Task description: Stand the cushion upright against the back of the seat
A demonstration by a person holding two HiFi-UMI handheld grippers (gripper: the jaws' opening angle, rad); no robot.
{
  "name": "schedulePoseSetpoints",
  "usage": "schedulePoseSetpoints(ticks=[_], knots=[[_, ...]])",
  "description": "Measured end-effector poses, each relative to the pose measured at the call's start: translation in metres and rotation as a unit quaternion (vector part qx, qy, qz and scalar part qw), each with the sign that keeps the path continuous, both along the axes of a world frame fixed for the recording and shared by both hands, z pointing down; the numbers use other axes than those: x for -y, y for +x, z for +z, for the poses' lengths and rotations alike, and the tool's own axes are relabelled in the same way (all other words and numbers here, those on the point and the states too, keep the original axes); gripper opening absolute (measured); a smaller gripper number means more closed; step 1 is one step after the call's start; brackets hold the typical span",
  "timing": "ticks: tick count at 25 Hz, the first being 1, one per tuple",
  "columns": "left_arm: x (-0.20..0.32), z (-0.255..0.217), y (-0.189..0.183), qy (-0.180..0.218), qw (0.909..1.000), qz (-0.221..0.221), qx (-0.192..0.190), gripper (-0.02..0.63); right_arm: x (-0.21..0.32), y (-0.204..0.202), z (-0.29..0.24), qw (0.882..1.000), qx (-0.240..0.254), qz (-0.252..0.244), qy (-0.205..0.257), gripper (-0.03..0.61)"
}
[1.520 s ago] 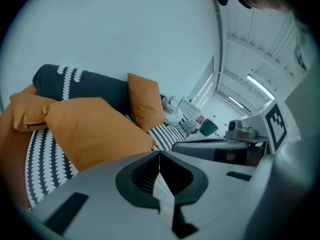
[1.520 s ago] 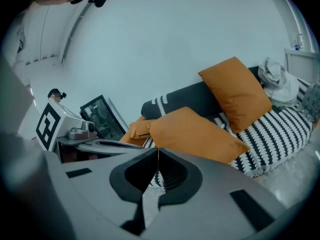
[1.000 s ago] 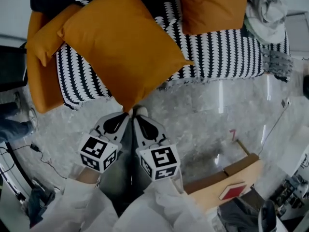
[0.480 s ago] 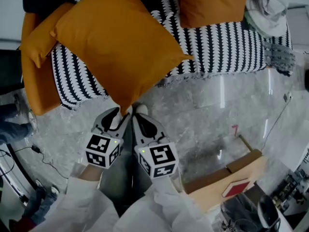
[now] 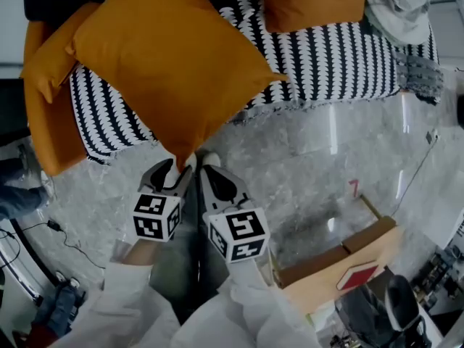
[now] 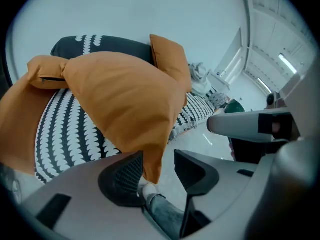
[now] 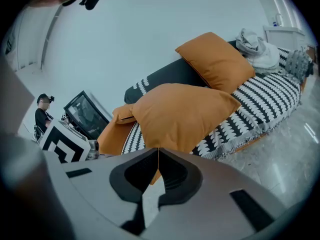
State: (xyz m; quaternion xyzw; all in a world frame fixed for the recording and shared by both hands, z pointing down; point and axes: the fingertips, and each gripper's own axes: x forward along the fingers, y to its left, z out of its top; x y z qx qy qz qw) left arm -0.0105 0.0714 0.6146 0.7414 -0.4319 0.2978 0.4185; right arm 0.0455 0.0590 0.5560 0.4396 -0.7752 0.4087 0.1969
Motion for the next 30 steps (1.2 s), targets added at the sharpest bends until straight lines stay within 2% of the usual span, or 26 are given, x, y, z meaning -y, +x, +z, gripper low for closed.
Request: schedulePoseSetpoints(ticks=[7,13,19,22,26,30], knots=[[0.005,0.022,-0.001,-0.029,0.9995,0.006,0.006,0.192,0.002,0.003,0.004,1.000,0.002,0.011,-0.011,0.014],[-0.002,0.026,0.000,-0.036,0.9990,0.010,0.024,0.098,-0.006,0.009,-0.003,1.000,0.004,0.017,-0.005,0.014],[0.008,0.031,0.002,-0.044,0.9990,-0.011,0.002,0.029,-0.003,0.014,0.002,1.000,0.007,0.019,-0.002,0.014],[0.011,0.023,0.000,-0.039,0.9991,-0.007,-0.017,0.018,-0.004,0.011,-0.001,1.000,0.008,0.020,0.003,0.014],[-0.004,0.010,-0.013,-0.023,0.9994,0.015,-0.020,0.014,-0.016,-0.006,-0.010,1.000,0.006,0.017,0.016,0.014],[0.008,-0.017,-0.011,-0.008,0.9991,0.008,-0.041,0.012,0.000,-0.008,-0.031,0.999,0.007,0.020,0.034,0.014]])
